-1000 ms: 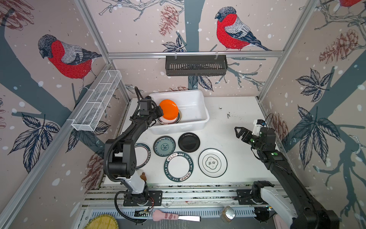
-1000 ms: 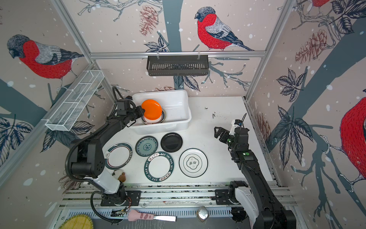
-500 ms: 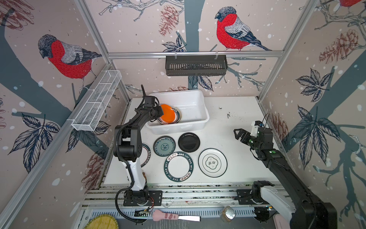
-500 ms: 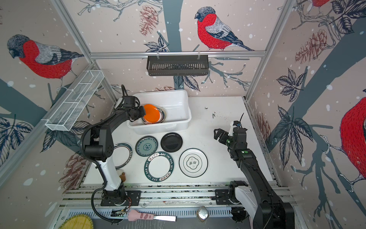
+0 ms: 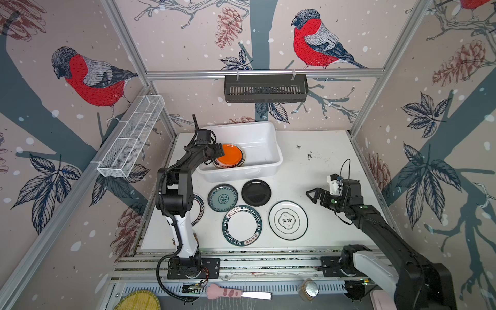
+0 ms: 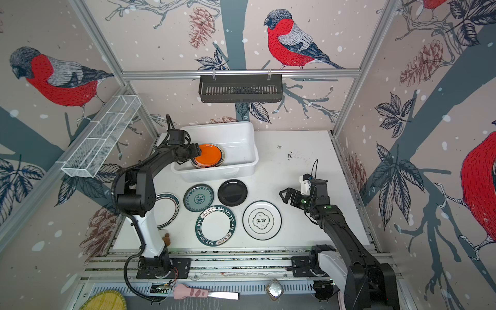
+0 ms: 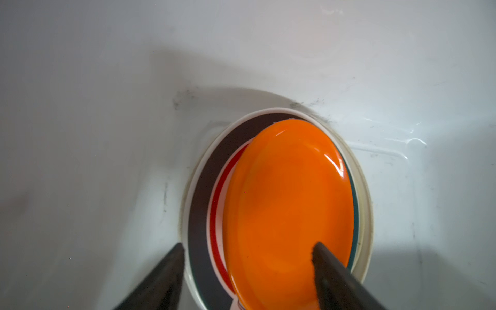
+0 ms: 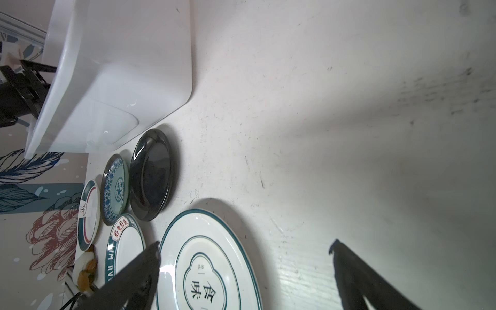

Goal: Place the plates into the plastic bin on the countertop
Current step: 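Release the orange plate onto the stack and raise the left gripper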

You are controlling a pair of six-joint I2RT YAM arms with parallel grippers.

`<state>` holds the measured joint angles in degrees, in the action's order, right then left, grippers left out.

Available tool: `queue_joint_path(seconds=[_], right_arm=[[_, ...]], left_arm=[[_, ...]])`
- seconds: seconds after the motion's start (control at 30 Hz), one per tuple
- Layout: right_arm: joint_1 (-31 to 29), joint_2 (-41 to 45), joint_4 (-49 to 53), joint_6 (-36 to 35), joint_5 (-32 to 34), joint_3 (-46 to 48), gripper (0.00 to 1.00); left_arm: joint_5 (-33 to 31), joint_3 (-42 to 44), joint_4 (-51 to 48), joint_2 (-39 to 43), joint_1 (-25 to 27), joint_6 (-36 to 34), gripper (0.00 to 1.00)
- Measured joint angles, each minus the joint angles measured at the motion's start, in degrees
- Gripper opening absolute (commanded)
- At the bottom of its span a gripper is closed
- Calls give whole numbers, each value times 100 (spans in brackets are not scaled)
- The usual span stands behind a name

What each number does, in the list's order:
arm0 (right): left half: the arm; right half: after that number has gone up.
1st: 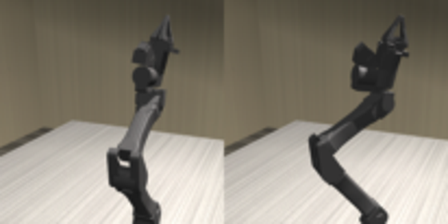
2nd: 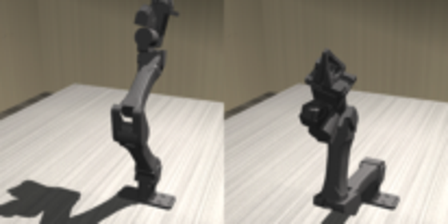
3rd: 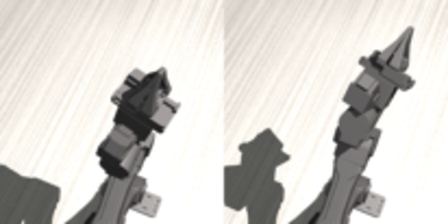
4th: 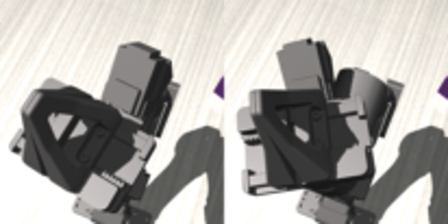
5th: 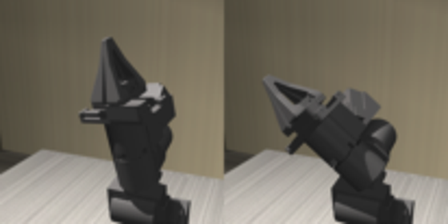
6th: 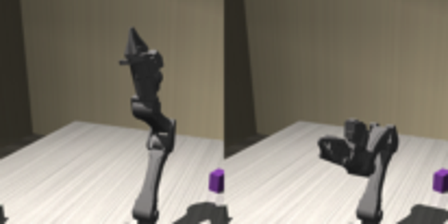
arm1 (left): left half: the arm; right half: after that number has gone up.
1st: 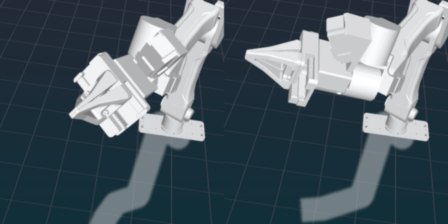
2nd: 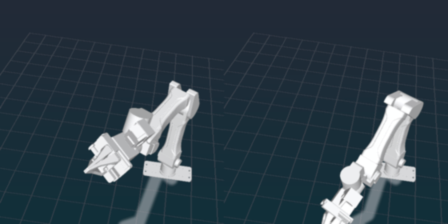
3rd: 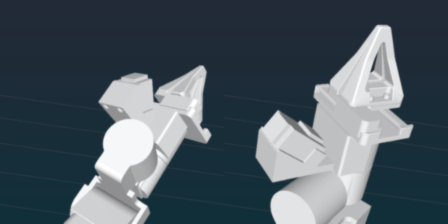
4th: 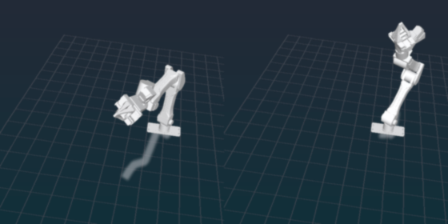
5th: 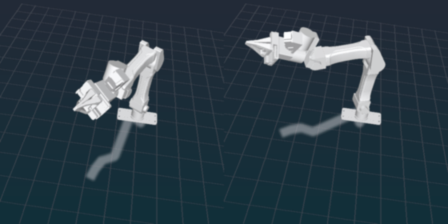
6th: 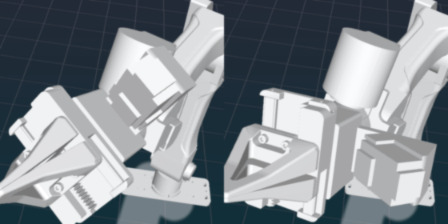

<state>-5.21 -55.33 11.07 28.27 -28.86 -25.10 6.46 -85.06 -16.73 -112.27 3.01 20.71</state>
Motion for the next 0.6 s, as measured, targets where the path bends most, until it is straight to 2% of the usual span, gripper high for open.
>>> queue_joint_path(seconds=[0.3,0.6], right_arm=[[-380,291,92,17,37,201,99],[-802,297,251,210,551,225,99]], left_arm=[[-92,203,522,702,273,42,97],[-201,1231,1104,1965,422,160,97]])
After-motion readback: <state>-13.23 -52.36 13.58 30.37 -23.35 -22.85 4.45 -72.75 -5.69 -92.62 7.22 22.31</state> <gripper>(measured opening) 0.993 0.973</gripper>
